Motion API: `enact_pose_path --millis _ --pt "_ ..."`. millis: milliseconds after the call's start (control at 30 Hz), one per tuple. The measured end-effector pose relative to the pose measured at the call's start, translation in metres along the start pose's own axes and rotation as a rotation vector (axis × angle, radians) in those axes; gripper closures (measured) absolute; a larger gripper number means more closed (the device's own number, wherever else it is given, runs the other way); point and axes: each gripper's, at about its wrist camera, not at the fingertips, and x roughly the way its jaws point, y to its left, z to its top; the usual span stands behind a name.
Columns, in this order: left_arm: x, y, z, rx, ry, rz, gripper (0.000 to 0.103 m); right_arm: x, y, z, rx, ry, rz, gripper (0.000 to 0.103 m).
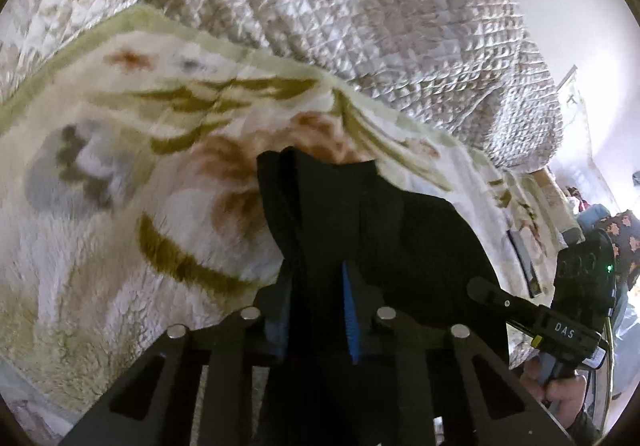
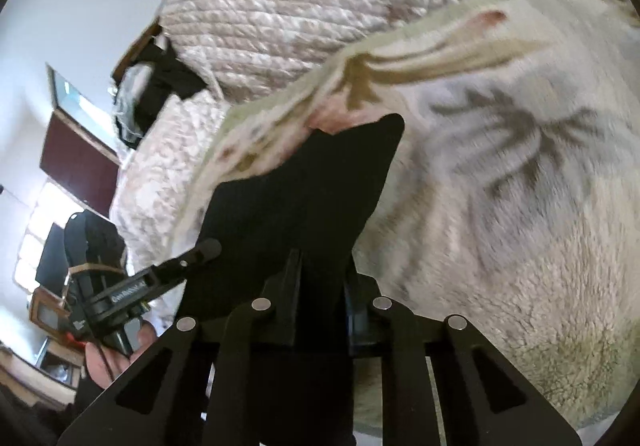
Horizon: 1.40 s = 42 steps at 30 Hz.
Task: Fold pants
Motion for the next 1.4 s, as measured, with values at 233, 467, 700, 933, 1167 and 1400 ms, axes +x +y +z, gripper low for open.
enact_pose_path --millis 233,467,700,933,1167,1400 --pt "-0.013 -0.010 0.031 0.056 -0.043 -0.012 0.081 -0.006 0.030 0.029 -0.059 -0.034 0.034 0.087" --pt "0.000 0.003 0.076 0.074 -0.063 0.035 0.081 0.032 0.039 0.075 -0.098 0.000 0.031 0.087" --pt "0.046 0.037 0.102 0.071 -0.042 0.095 0.079 0.078 0.024 0.103 -0.108 0.023 -0.005 0.085" --pt "0.051 0.054 0.090 0.049 -0.047 0.234 0.071 0.078 -0.002 0.098 -0.086 0.038 -0.187 0.075" --pt "0.010 0.018 0.064 0.160 -0.126 0.209 0.071 0.043 0.041 0.072 -0.243 -0.028 -0.209 0.082" --pt "0.026 0.002 0.024 0.247 -0.061 0.242 0.071 0.075 0.057 0.022 -0.414 0.086 -0.302 0.086"
